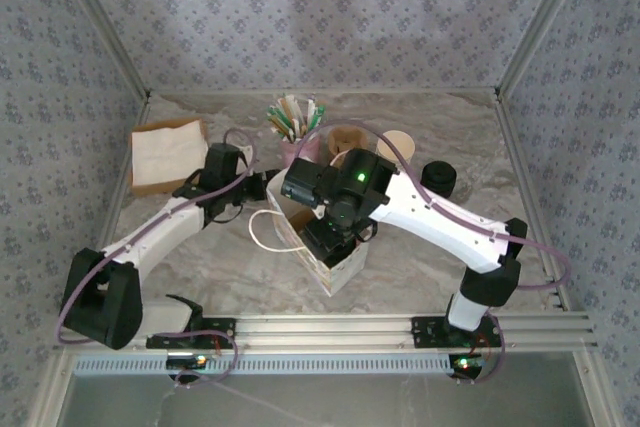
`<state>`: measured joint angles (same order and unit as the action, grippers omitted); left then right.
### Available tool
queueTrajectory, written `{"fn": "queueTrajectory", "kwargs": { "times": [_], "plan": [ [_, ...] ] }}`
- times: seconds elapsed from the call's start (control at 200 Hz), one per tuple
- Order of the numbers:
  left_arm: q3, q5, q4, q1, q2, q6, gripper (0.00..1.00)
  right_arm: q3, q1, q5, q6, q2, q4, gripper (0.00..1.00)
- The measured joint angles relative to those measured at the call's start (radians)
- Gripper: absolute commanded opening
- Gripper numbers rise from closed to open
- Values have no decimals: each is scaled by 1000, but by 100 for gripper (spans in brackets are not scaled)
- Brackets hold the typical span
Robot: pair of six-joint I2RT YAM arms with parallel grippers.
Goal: Pack the takeout coffee
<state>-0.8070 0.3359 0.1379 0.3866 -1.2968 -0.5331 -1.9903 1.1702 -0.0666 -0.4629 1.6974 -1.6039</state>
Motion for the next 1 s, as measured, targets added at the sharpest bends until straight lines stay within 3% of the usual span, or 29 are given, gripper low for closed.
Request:
{"fn": "queueTrajectory", "kwargs": {
  "times": [0.31, 0.74, 0.999],
  "plan": [
    [-12, 16, 32, -32, -5, -7, 76, 25, -23, 3, 13, 0, 0, 66],
    [-62, 23, 18, 81, -72, -19, 76, 47, -24, 11, 18, 0, 0, 66],
    [-79, 23, -3, 116, -105, -23, 76, 47, -82, 2, 15, -33, 0, 66]
  ]
}}
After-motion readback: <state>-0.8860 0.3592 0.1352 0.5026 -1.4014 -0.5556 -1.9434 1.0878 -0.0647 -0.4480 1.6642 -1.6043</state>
